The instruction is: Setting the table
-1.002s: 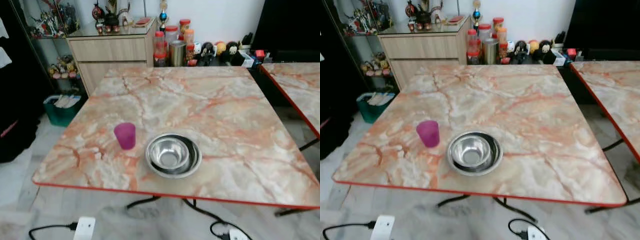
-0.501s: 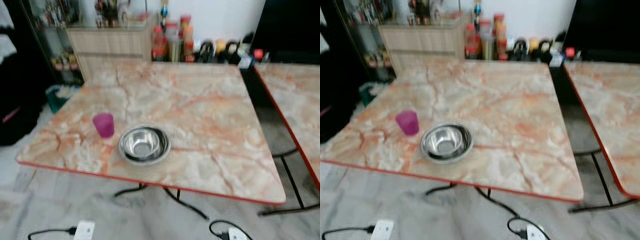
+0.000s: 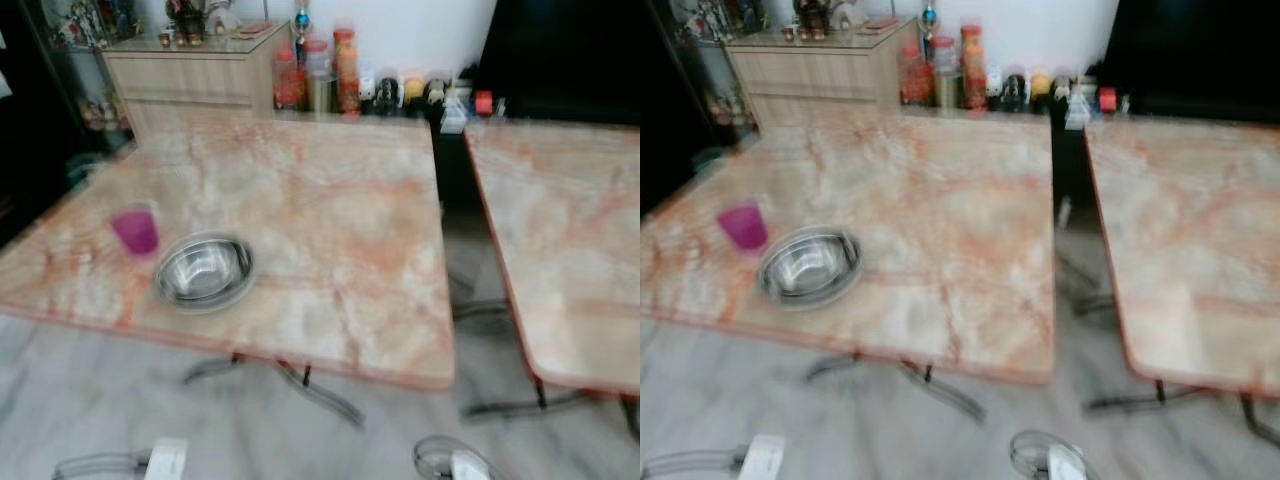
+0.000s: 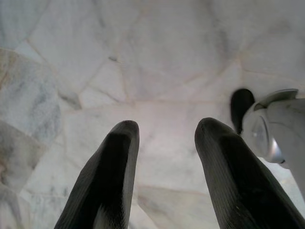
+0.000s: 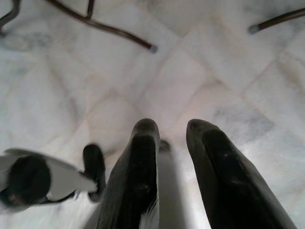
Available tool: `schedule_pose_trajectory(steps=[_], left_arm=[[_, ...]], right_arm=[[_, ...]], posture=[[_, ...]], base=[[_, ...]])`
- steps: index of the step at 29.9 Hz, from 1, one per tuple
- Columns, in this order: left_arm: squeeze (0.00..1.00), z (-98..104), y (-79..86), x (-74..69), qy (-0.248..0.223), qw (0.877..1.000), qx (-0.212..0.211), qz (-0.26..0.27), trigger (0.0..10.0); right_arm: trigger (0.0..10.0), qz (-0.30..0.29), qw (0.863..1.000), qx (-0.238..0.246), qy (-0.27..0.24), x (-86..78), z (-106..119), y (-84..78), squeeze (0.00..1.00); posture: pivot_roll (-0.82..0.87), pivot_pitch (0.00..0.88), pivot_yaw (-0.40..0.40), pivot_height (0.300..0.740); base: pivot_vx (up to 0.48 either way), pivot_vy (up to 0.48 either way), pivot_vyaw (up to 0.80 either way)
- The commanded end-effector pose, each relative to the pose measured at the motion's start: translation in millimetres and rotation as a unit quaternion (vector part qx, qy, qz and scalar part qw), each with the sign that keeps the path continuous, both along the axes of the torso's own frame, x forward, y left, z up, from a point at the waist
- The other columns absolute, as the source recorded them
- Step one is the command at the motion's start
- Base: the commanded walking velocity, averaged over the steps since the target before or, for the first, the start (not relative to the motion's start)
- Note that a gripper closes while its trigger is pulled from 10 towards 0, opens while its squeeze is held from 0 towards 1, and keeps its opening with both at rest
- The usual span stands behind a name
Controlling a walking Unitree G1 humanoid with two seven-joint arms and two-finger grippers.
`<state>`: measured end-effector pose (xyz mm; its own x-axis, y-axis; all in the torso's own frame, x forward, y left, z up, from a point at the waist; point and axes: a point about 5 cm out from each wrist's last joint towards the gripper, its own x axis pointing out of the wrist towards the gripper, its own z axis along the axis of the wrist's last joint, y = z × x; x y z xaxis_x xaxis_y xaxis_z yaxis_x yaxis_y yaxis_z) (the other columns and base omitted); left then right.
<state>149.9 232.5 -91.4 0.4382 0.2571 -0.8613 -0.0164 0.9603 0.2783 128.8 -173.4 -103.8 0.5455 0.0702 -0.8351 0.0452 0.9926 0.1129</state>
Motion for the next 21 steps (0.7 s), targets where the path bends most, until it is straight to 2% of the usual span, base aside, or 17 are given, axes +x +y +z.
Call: schedule_pose_trajectory(steps=[1,9,21], left_arm=[[0.0,0.1,-5.8,3.8,0.0,1.0,-0.002,-0.018,10.0],[0.0,-0.2,-7.5,4.0,0.001,1.0,-0.003,-0.023,10.0],[0.0,0.6,-0.5,1.9,0.003,1.0,-0.001,-0.027,10.0]], right_arm=[[10.0,-0.005,1.0,-0.007,0.0,-1.2,0.3,-7.0,0.0],[10.0,-0.008,1.0,-0.008,0.0,-2.3,0.1,-7.4,0.0],[10.0,-0.011,1.0,-0.009,-0.003,-0.9,0.6,-7.4,0.0]], posture=[[-0.02,0.0,0.045,0.74],[-0.02,0.0,0.046,0.74],[-0.02,0.0,0.047,0.74]], base=[[0.0,-0.442,0.0],[0.0,-0.444,0.0],[0.0,-0.442,0.0]])
